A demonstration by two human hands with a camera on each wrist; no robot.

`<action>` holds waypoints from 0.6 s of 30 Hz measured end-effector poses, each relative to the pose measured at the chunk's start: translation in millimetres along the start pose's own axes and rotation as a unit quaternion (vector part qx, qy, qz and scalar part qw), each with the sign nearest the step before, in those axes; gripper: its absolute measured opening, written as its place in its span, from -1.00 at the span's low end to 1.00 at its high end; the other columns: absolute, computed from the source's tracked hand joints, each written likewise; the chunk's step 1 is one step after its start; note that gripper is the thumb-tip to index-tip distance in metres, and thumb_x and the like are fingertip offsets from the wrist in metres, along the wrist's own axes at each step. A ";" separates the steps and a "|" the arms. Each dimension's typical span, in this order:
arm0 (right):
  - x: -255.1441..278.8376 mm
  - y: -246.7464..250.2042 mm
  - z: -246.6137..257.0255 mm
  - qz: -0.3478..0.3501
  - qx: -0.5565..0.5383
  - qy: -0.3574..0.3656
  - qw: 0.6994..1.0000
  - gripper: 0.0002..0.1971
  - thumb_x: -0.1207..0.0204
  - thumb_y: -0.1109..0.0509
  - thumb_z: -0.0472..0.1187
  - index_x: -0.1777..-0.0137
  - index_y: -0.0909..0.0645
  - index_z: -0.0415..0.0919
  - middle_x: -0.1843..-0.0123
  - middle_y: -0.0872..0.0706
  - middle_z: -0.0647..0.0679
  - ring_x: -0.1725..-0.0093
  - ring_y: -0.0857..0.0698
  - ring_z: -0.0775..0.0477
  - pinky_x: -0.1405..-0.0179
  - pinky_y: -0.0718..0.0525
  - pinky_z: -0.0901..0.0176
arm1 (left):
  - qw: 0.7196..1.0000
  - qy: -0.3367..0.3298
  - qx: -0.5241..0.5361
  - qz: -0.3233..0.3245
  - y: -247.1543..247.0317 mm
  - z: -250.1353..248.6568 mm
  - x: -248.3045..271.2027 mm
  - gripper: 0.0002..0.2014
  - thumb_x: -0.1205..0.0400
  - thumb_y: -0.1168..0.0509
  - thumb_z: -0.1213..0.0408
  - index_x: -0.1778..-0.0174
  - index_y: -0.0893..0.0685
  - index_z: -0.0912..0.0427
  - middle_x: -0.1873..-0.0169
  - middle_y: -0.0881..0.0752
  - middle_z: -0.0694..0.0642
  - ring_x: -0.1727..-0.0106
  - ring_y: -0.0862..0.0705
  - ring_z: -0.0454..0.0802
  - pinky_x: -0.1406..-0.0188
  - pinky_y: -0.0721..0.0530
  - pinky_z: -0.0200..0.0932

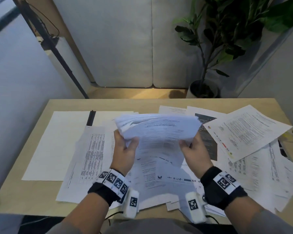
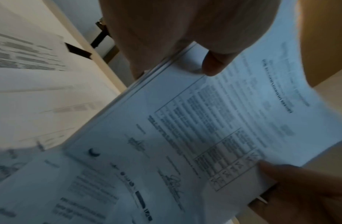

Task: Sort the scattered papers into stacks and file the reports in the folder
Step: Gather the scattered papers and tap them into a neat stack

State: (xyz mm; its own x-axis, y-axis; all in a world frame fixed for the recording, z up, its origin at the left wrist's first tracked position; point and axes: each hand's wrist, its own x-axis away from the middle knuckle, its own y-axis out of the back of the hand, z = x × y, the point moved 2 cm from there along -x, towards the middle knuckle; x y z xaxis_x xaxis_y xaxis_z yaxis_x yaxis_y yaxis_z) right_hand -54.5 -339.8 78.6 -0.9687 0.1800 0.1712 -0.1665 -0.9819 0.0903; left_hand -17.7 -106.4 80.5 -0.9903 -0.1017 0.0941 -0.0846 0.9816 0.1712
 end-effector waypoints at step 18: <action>-7.7 -9.9 3.8 -0.036 -0.029 -0.036 0.998 -0.46 -0.73 -0.25 -0.54 -0.54 -0.53 0.04 -0.24 -0.84 0.19 -0.31 -0.78 0.13 -0.53 -0.63 -0.20 | 0.996 0.008 -0.074 0.045 -6.9 25.3 -16.8 -0.48 -0.66 -0.24 0.38 -0.59 -0.51 0.06 -0.37 -0.72 0.09 -0.45 -0.66 0.06 -0.44 -0.68 0.15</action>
State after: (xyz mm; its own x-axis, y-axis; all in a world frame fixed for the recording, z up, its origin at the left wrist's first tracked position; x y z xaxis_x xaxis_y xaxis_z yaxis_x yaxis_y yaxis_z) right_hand -44.7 -331.3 80.0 -0.9383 0.2528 0.2358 -0.2484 -0.9674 0.0488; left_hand -3.2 -107.3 53.0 -0.9913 -0.0175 0.1304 0.0231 0.9527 0.3031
